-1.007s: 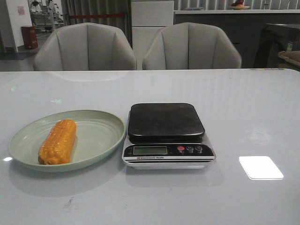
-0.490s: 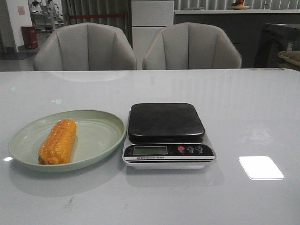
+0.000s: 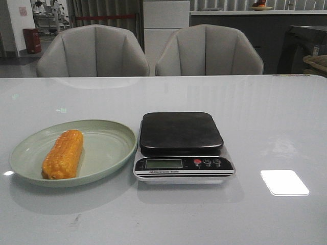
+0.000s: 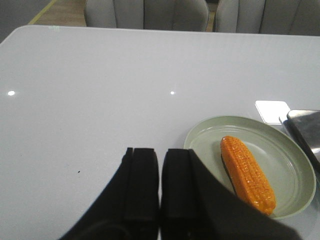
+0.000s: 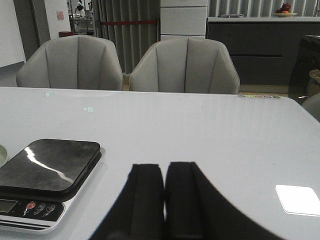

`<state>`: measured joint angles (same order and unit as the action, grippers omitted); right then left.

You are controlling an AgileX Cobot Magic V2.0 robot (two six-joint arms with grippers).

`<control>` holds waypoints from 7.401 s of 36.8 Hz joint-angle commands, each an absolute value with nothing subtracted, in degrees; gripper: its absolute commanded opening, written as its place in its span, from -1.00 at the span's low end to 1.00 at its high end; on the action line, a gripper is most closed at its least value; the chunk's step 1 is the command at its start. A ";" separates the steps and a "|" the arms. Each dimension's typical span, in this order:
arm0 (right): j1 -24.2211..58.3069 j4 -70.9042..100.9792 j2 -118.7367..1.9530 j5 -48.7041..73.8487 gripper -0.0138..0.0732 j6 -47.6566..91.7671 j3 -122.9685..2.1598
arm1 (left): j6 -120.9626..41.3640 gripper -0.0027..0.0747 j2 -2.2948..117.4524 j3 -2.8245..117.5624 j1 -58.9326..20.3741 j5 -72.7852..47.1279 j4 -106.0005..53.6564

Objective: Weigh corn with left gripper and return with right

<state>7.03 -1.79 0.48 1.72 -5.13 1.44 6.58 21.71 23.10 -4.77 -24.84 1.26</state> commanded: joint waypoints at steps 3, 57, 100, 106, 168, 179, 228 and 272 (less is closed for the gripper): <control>6.81 -2.46 1.65 -3.08 -0.28 -4.76 2.06 | 6.89 -0.40 24.93 26.47 -5.15 -20.90 0.77; 6.81 -2.46 1.65 -3.08 -0.28 -4.76 2.06 | 9.83 0.59 88.40 56.59 -23.86 -26.72 -8.96; 6.81 -2.46 1.65 -3.08 -0.28 -4.76 2.06 | 10.30 -0.63 104.95 81.82 -36.05 -32.05 -12.85; 6.81 -2.46 1.65 -3.08 -0.28 -4.76 2.06 | 10.30 -0.58 108.35 84.97 -37.39 -31.95 -17.43; 6.81 -2.46 1.65 -3.08 -0.28 -4.76 2.06 | 10.30 0.31 38.10 40.89 -38.18 -27.94 -1.89; 6.81 -2.46 1.65 -3.08 -0.28 -4.76 2.06 | 10.30 -0.17 15.78 32.61 -38.18 -33.71 3.02; 6.92 1.98 -43.32 21.37 0.75 -9.42 -32.25 | 9.80 -0.64 10.55 28.41 -38.18 -31.42 4.33; 30.09 4.09 -103.48 40.75 0.69 -25.71 -83.61 | 9.80 -0.64 10.55 28.41 -38.18 -31.42 4.33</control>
<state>29.52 4.41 -103.68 40.87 -24.65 -79.56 9.61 9.92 26.90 -38.11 -35.81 4.22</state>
